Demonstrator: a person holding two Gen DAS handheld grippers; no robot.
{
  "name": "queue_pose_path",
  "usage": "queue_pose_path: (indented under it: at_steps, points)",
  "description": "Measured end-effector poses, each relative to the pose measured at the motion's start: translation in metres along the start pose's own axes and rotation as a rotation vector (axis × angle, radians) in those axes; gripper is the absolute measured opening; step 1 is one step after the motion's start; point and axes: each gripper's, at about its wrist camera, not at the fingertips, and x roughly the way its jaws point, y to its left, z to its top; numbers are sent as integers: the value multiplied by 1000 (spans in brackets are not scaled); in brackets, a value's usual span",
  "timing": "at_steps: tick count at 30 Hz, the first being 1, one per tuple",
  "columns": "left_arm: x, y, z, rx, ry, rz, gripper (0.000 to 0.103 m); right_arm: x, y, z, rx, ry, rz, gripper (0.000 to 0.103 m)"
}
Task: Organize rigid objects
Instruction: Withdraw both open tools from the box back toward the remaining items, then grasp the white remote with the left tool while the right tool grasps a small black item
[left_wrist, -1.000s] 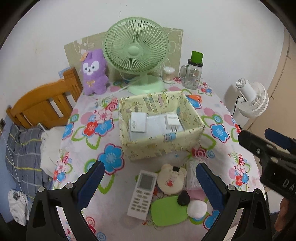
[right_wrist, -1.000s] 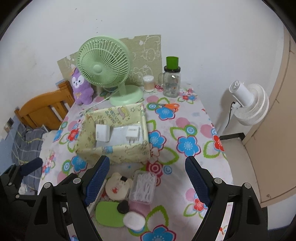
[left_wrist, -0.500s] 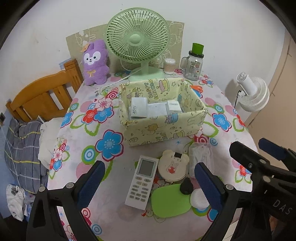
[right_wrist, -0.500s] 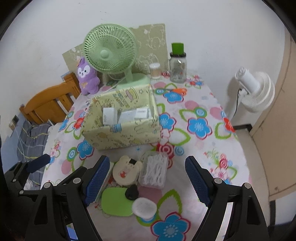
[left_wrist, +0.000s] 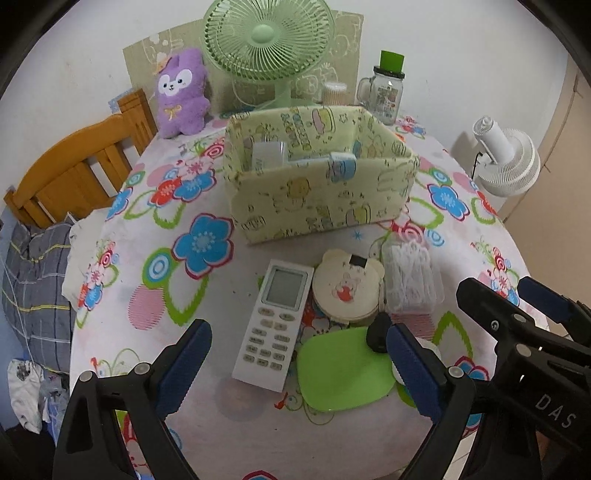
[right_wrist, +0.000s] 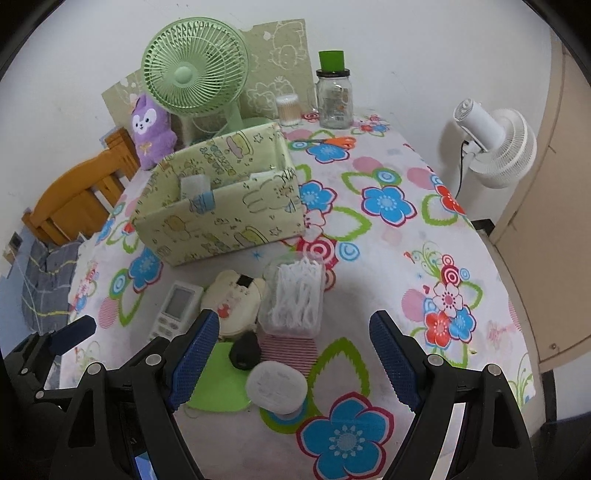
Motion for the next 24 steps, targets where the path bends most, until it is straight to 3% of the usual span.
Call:
queue_pose_path:
  at_steps: [6, 24]
  points:
    - [15, 1, -12, -4, 17, -9, 96, 9, 2, -11, -50, -24, -36, 86]
    - [60, 15, -17, 50, 44, 24, 94, 62, 20, -21, -82, 46, -49, 84]
